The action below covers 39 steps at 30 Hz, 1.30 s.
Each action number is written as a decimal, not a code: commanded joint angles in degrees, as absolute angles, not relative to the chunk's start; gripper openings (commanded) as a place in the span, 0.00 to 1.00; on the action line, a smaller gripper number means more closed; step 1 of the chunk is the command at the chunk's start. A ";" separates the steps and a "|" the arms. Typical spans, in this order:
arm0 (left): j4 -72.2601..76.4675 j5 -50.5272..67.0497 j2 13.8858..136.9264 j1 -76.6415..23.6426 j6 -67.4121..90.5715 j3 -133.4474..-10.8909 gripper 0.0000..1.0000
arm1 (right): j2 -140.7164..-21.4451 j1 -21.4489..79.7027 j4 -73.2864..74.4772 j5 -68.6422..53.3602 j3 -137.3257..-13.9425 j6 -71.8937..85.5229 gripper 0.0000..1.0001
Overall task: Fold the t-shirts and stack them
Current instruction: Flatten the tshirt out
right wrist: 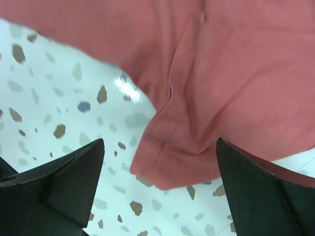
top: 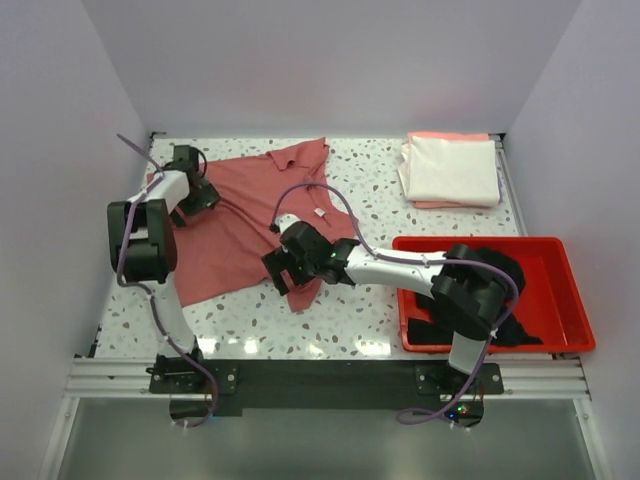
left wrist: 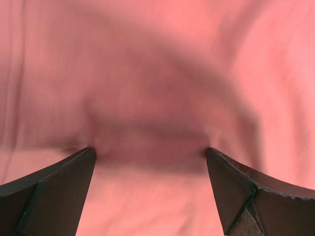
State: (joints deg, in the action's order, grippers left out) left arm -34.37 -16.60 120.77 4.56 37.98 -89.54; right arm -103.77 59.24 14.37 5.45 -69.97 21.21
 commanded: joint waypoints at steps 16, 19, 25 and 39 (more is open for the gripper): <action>-22.42 -11.87 81.56 4.48 44.30 -42.19 1.00 | -119.88 58.27 22.58 21.61 -93.42 14.59 0.81; -24.16 -14.14 83.84 4.48 44.38 -42.80 1.00 | -120.59 57.75 22.24 22.06 -93.52 15.90 0.72; -26.63 -18.37 87.80 5.18 45.70 -42.54 1.00 | -119.97 56.96 20.92 21.62 -90.88 17.66 0.39; -29.09 -25.05 86.22 7.56 48.07 -40.34 1.00 | -111.46 55.28 16.70 16.79 -80.54 19.42 0.00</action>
